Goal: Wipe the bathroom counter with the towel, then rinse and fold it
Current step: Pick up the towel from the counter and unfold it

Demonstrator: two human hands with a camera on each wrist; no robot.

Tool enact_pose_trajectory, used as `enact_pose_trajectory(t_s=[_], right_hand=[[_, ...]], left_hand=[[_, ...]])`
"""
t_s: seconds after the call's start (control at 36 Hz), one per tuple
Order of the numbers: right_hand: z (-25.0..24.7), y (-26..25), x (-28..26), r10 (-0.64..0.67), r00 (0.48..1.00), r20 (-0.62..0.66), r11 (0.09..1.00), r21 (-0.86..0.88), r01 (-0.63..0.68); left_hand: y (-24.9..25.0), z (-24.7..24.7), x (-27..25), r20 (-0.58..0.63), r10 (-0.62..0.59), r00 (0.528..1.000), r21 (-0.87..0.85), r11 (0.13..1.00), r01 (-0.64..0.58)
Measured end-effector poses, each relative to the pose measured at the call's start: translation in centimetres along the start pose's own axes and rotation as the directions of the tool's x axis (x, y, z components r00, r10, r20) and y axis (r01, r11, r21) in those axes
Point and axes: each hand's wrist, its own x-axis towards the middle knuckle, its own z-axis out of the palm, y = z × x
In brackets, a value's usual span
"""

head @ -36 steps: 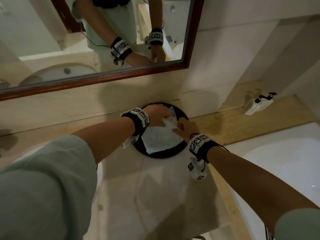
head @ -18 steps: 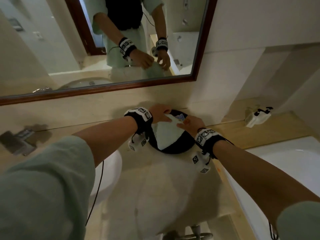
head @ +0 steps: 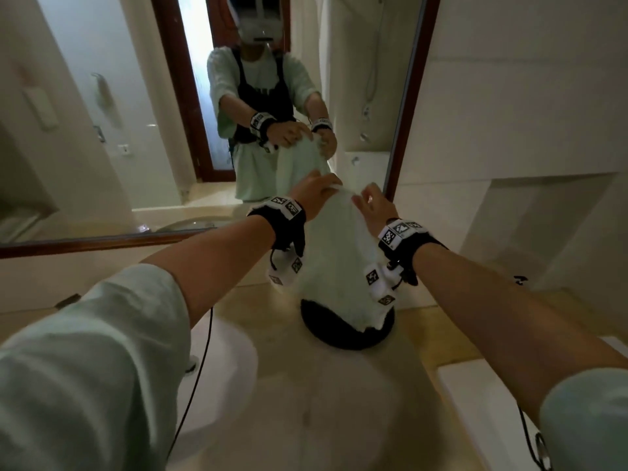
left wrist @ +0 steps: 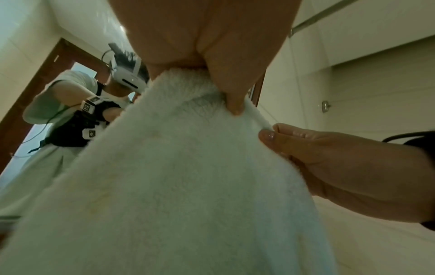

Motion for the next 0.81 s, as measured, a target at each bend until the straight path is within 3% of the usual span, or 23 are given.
enact_pose_trajectory(t_s=[0.19, 0.36, 0.56, 0.64, 0.81], right_hand=[[-3.3, -5.1, 1.1, -0.057, 0.994, -0.092, 0.998, -0.013, 0.056], [-5.6, -8.1, 1.6, -0.092, 0.986, -0.139, 0.988, -0.138, 0.073], [-6.8, -10.6, 0.6, -0.121, 0.978, -0.172, 0.987, -0.125, 0.101], [-6.8, -11.7, -0.1, -0.146, 0.97, -0.196, 0.982, -0.15, 0.118], [-7.0, -12.7, -1.2, -0.159, 0.952, -0.262, 0.98, -0.158, 0.121]], left_hand=[[1.3, -5.6, 0.0, -0.044, 0.008, 0.999, -0.044, 0.999, -0.01], [2.0, -9.2, -1.1, 0.004, 0.162, 0.987, -0.075, 0.984, -0.161], [2.8, -11.9, -2.3, 0.206, -0.03, 0.978, -0.07, 0.997, 0.045], [3.3, -12.2, -3.2, 0.281, -0.082, 0.956, -0.158, 0.979, 0.13], [4.7, -13.4, -5.1, 0.299, -0.103, 0.949, -0.164, 0.974, 0.157]])
